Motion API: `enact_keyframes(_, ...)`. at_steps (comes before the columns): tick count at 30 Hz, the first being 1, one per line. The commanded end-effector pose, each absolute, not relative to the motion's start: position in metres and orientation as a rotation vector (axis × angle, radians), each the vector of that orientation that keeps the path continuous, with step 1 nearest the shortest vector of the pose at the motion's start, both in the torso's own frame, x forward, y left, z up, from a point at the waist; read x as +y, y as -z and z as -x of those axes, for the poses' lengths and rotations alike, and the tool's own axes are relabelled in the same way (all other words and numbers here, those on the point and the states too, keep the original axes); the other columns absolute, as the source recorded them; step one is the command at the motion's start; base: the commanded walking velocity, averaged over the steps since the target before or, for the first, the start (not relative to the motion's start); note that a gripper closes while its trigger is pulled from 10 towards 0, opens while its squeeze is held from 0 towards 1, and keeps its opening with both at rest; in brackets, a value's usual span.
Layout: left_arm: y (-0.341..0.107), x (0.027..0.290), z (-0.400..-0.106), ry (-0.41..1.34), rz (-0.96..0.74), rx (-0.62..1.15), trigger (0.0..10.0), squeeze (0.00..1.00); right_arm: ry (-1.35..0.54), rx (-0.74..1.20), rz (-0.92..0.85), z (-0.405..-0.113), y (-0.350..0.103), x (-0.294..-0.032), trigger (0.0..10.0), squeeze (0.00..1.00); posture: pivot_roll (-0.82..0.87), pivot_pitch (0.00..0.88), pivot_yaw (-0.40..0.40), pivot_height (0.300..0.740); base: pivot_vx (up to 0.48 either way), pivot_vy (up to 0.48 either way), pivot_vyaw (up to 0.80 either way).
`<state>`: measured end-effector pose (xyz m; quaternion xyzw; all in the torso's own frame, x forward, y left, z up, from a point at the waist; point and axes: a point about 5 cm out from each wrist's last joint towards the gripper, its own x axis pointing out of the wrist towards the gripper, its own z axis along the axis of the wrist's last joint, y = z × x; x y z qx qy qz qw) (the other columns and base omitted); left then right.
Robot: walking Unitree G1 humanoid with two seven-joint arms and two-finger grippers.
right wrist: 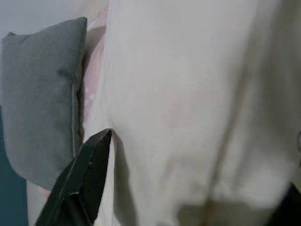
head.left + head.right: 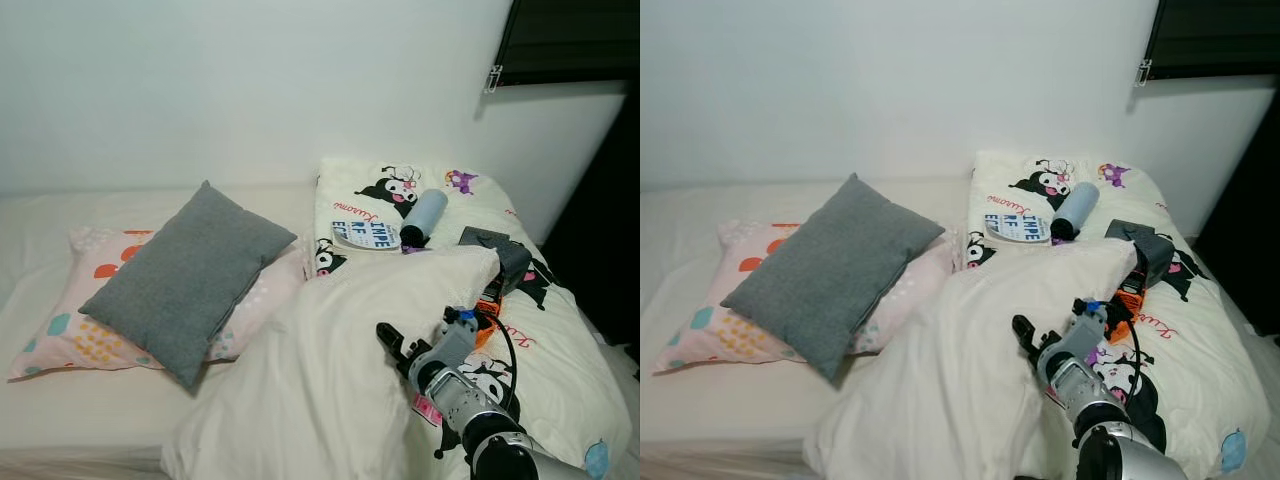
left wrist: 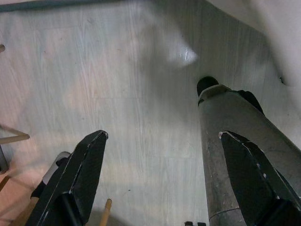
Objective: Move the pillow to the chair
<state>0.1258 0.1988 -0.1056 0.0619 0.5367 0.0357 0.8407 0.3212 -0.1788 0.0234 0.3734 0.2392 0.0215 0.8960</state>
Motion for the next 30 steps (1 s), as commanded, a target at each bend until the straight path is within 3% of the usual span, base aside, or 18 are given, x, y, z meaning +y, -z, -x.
enact_keyframes(1, 0.108, 0.198, -0.119, -0.073, -0.142, 1.155, 10.0, 0.0, -0.148, 0.501, -0.813, -0.322, -0.025, -0.162, 0.0, 0.0, -0.09, 0.086, 0.048, 0.74, 0.0, 0.0, 0.0)
enact_keyframes(6, 0.108, 0.198, -0.118, -0.079, -0.141, 1.158, 10.0, 0.0, -0.172, 0.479, -0.845, -0.324, -0.027, -0.157, 0.0, 0.0, -0.09, 0.086, 0.048, 0.74, 0.0, 0.0, 0.0)
enact_keyframes(15, 0.108, 0.201, -0.117, -0.085, -0.141, 1.159, 10.0, 0.0, -0.144, 0.502, -0.742, -0.324, -0.026, -0.158, 0.0, 0.0, -0.09, 0.085, 0.046, 0.74, 0.0, 0.0, 0.0)
enact_keyframes(22, 0.106, 0.208, -0.121, -0.128, -0.126, 1.154, 10.0, 0.0, -0.173, 0.416, -0.707, -0.334, -0.039, -0.161, 0.0, 0.0, -0.09, 0.071, 0.045, 0.74, 0.0, 0.0, 0.0)
enact_keyframes(25, 0.104, 0.215, -0.122, -0.151, -0.117, 1.142, 10.0, 0.0, -0.283, 0.112, -0.821, -0.362, -0.094, -0.17, 0.0, 0.0, -0.1, 0.057, 0.046, 0.74, 0.0, 0.0, 0.0)
enact_keyframes(30, 0.104, 0.217, -0.122, -0.158, -0.115, 1.138, 10.0, 0.0, -0.411, -0.087, -0.814, -0.381, -0.148, -0.168, 0.0, 0.0, -0.1, 0.05, 0.046, 0.74, 0.0, 0.0, 0.0)
